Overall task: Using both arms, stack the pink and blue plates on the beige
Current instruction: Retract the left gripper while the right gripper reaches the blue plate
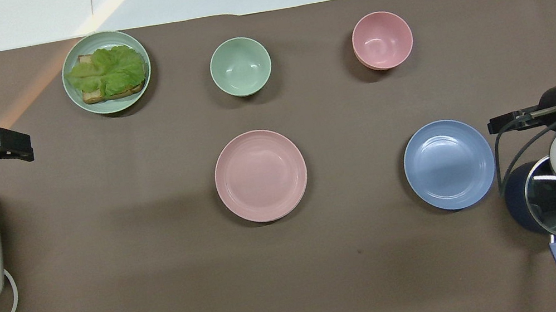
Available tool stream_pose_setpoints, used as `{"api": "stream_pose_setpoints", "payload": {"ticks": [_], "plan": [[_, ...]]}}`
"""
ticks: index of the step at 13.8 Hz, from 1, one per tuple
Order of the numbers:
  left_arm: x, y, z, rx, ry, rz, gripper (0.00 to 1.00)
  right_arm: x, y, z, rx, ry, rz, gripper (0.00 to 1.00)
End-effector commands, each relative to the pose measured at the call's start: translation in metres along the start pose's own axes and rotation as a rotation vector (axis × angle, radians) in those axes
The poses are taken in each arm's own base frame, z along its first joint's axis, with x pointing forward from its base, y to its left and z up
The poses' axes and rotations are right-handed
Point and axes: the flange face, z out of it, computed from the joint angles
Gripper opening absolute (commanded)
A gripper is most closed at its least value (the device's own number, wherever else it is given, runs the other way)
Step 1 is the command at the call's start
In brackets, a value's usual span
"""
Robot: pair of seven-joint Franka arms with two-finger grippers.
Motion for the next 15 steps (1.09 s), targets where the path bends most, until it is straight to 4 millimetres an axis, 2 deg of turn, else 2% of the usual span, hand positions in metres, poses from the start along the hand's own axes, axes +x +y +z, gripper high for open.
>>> {"api": "stream_pose_setpoints", "payload": {"ticks": [1, 3, 4, 5, 7, 8, 10, 12, 14, 15], "plan": [[-0.010, -0.006, -0.011, 0.015, -0.004, 0.007, 1.00, -0.008, 0.020, 0.031, 0.047, -0.005, -0.030, 0.94], [-0.011, -0.008, -0.011, 0.015, -0.005, 0.002, 1.00, -0.011, 0.032, 0.055, 0.074, -0.019, -0.032, 0.88], [-0.010, -0.009, -0.012, 0.016, -0.002, 0.001, 1.00, -0.011, 0.036, 0.063, 0.089, -0.019, -0.034, 0.80], [-0.010, -0.009, -0.012, 0.016, -0.001, 0.001, 1.00, -0.012, 0.038, 0.063, 0.098, -0.023, -0.036, 0.67], [-0.010, -0.005, -0.012, 0.009, -0.001, 0.007, 1.00, -0.013, 0.041, 0.062, 0.115, -0.028, -0.039, 0.34], [-0.010, -0.005, -0.012, 0.009, -0.001, 0.007, 1.00, -0.013, 0.039, 0.059, 0.146, -0.035, -0.033, 0.22], [-0.010, -0.006, -0.012, 0.009, -0.001, 0.004, 1.00, -0.014, 0.034, 0.052, 0.179, -0.036, -0.022, 0.04], [-0.010, -0.007, -0.012, 0.009, -0.001, 0.001, 1.00, -0.013, 0.027, 0.045, 0.179, -0.031, -0.035, 0.00], [-0.010, -0.005, -0.012, 0.008, -0.001, 0.004, 1.00, -0.009, 0.009, 0.021, 0.189, -0.026, -0.058, 0.00], [-0.010, -0.005, -0.012, 0.008, -0.001, 0.005, 1.00, -0.006, -0.007, 0.005, 0.194, -0.024, -0.069, 0.00]]}}
